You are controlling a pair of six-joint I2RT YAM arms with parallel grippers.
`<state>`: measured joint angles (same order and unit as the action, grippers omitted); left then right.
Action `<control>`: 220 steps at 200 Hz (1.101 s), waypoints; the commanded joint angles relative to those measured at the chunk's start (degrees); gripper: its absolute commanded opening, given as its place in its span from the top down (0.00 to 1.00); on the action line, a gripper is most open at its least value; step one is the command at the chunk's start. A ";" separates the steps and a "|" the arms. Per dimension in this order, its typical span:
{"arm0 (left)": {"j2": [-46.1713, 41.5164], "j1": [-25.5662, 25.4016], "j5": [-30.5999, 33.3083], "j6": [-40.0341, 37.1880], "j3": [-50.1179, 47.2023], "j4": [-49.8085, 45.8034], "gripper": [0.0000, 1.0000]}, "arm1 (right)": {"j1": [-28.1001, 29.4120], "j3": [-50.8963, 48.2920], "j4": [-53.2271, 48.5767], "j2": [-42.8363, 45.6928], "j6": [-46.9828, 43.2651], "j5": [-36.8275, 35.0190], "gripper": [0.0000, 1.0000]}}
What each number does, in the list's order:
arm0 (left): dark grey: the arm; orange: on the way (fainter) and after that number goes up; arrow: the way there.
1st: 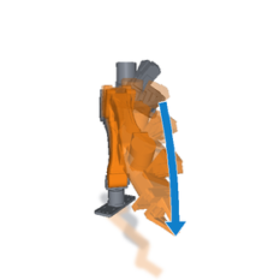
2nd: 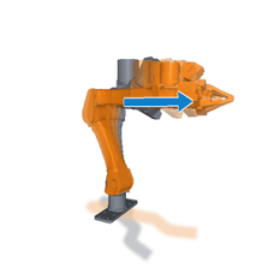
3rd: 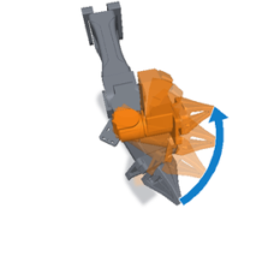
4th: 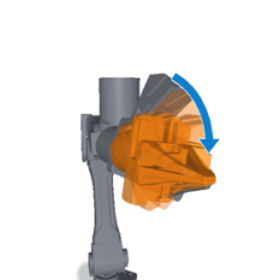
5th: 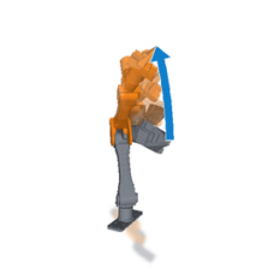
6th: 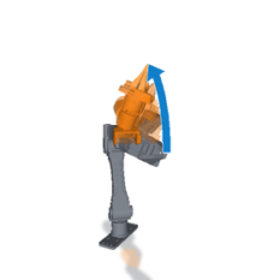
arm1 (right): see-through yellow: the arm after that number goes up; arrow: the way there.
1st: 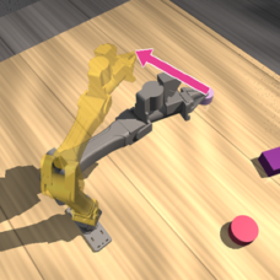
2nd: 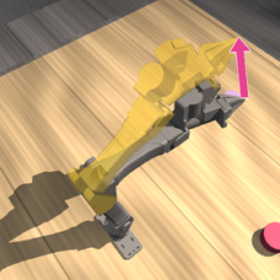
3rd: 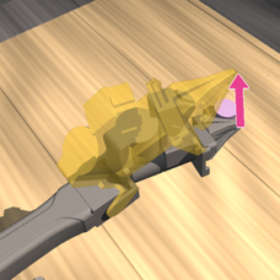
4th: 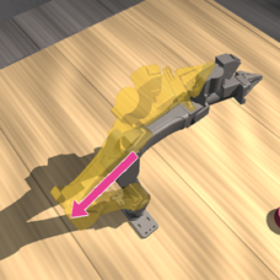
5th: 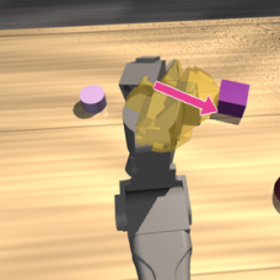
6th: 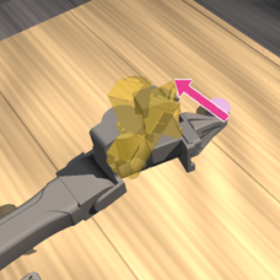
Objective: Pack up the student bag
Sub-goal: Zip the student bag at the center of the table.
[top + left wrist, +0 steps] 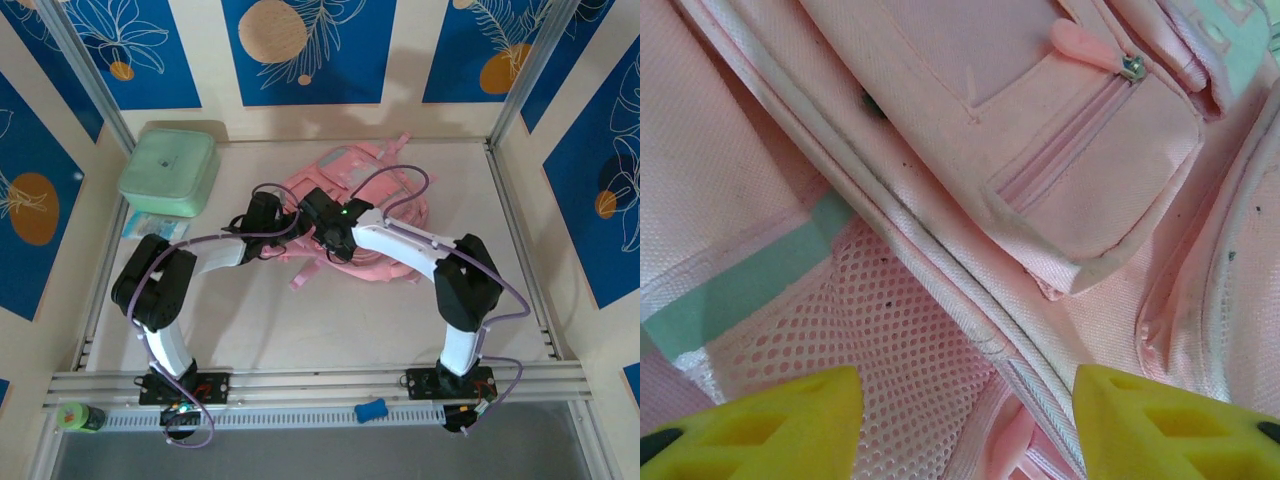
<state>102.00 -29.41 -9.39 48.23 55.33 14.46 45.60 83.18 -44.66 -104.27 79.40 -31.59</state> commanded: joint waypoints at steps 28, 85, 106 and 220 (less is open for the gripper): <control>2.39 0.58 3.11 1.22 -0.14 0.47 0.42 | 0.47 5.72 -8.08 -6.09 8.91 -7.78 0.49; 4.01 0.97 5.53 0.98 -0.31 -0.65 0.42 | 0.83 4.55 -12.50 -7.15 8.83 -12.98 0.66; 4.02 1.05 5.09 1.17 -0.40 -0.12 0.42 | 0.89 2.94 -11.04 -5.50 5.99 -14.11 0.69; 6.52 3.14 2.27 0.44 0.73 0.70 0.41 | 2.16 -0.94 -7.84 -1.78 -11.02 -13.92 1.00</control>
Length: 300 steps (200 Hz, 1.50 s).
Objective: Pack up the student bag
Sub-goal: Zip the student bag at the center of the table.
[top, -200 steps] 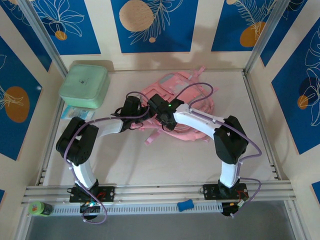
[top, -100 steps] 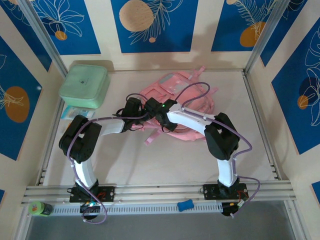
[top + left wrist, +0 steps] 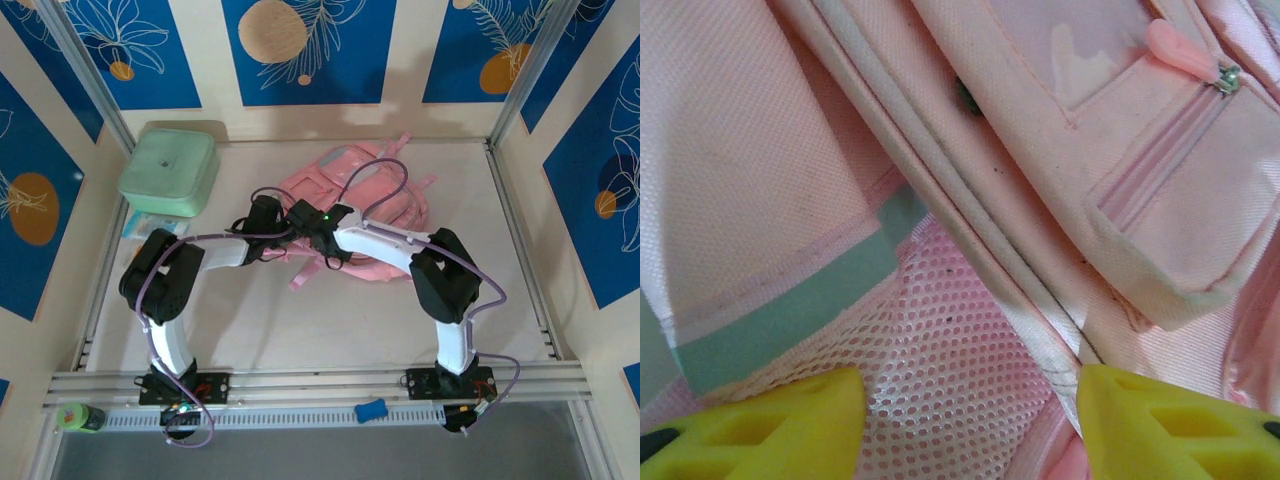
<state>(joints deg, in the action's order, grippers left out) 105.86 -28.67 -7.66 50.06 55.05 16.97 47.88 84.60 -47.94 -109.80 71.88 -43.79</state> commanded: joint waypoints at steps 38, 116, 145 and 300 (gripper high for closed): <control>3.50 6.34 -0.06 -1.53 -0.73 -0.92 0.41 | -1.97 -13.09 0.44 11.75 -11.38 -0.94 1.00; -2.72 8.10 -4.24 -4.01 0.04 -4.39 0.41 | -1.09 -17.27 14.33 17.64 -33.24 18.80 1.00; -9.30 6.98 -7.52 -0.08 -3.09 -4.39 0.42 | -0.41 -14.51 13.43 16.02 -32.74 21.67 1.00; -0.25 -10.20 12.10 16.49 -4.76 8.30 0.67 | -2.52 -16.61 12.00 16.38 -32.35 21.60 1.00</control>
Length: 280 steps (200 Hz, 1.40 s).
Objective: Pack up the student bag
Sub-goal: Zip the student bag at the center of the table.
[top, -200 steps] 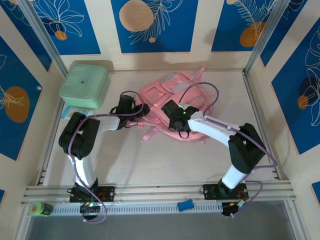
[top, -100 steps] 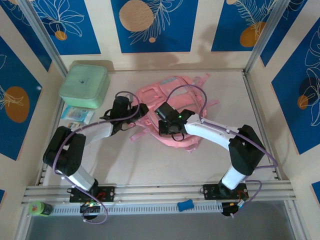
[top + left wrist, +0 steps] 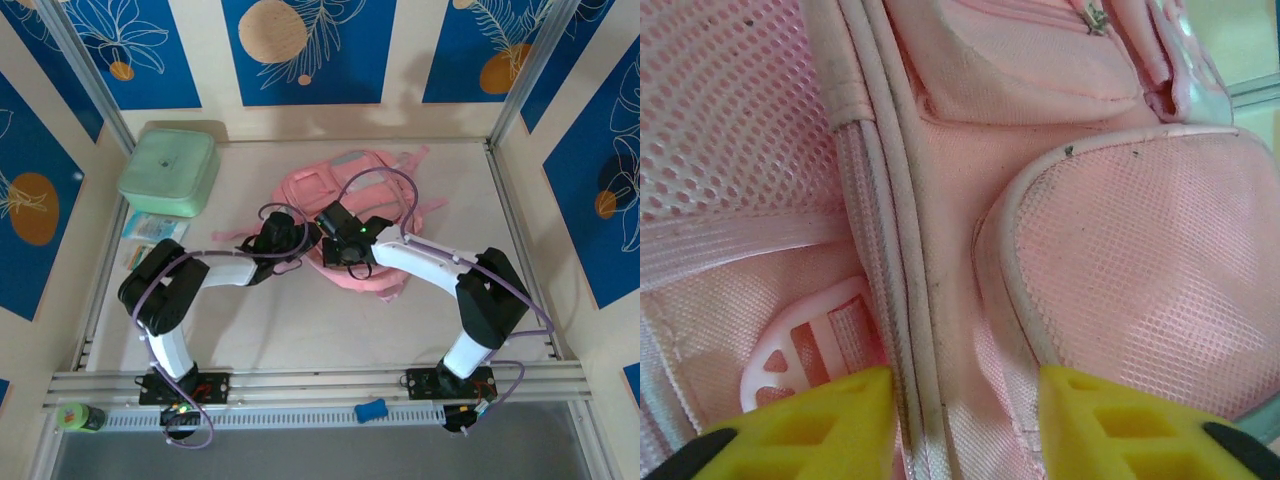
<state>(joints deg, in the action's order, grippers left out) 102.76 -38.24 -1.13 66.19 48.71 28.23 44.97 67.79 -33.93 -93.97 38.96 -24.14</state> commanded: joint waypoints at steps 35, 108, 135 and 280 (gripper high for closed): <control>2.12 -0.46 8.99 -2.24 1.74 -7.04 0.73 | -1.95 -1.61 -4.63 3.45 -1.13 1.05 1.00; 1.33 -0.57 10.49 -5.01 2.87 -10.95 0.76 | -11.07 -3.37 -7.73 9.28 -9.13 4.42 1.00; 0.31 -0.44 11.01 -6.34 2.87 -11.71 0.76 | -14.29 -2.73 -10.79 9.86 -9.52 3.41 1.00; -2.70 14.61 -9.24 -24.87 14.21 -22.25 0.57 | -0.53 13.36 -6.44 -4.12 -2.60 9.23 1.00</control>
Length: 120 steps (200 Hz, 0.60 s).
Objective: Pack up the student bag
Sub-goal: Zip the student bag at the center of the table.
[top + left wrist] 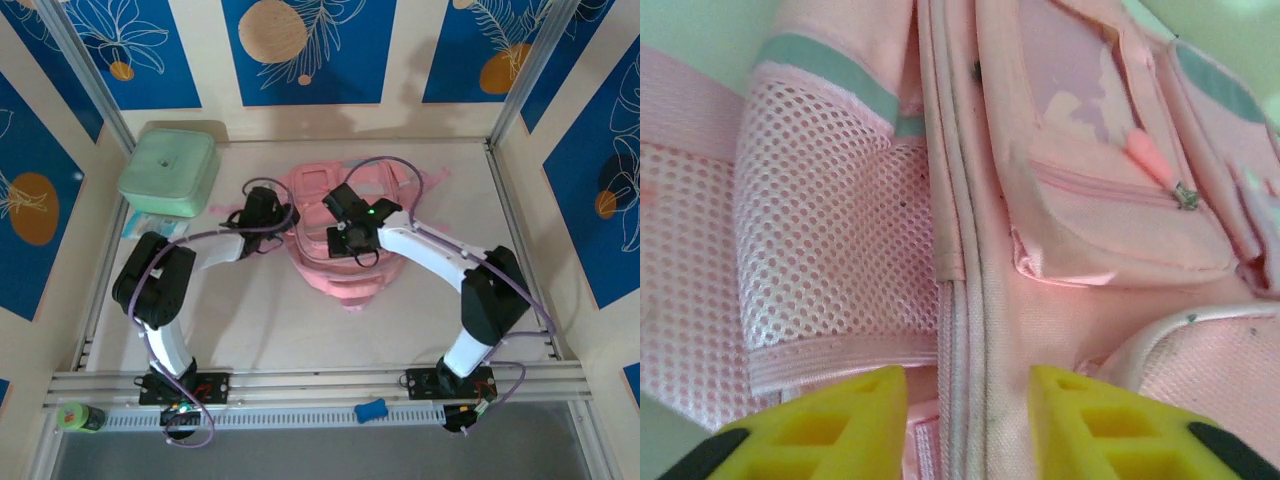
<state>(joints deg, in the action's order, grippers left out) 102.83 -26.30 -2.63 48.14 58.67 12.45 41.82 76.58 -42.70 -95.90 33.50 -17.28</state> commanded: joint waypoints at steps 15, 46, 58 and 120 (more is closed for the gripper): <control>-5.93 2.66 -7.91 -8.19 3.44 -8.68 0.49 | 2.69 5.46 1.37 -3.28 4.06 2.27 1.00; -11.88 2.38 -12.57 1.08 -4.09 -2.94 0.46 | 2.67 2.22 2.09 -2.14 5.53 3.22 1.00; -13.60 1.34 -13.11 6.89 -7.67 2.08 0.46 | 2.72 0.61 3.40 -1.05 5.72 4.89 1.00; -16.44 -6.98 -0.63 21.08 -16.79 9.11 0.43 | 3.29 -1.03 4.25 -0.09 6.30 4.10 1.00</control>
<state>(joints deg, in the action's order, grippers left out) 87.79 -31.59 -8.49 60.84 45.39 16.69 44.58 76.73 -38.92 -98.70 38.96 -14.74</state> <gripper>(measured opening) 0.569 0.052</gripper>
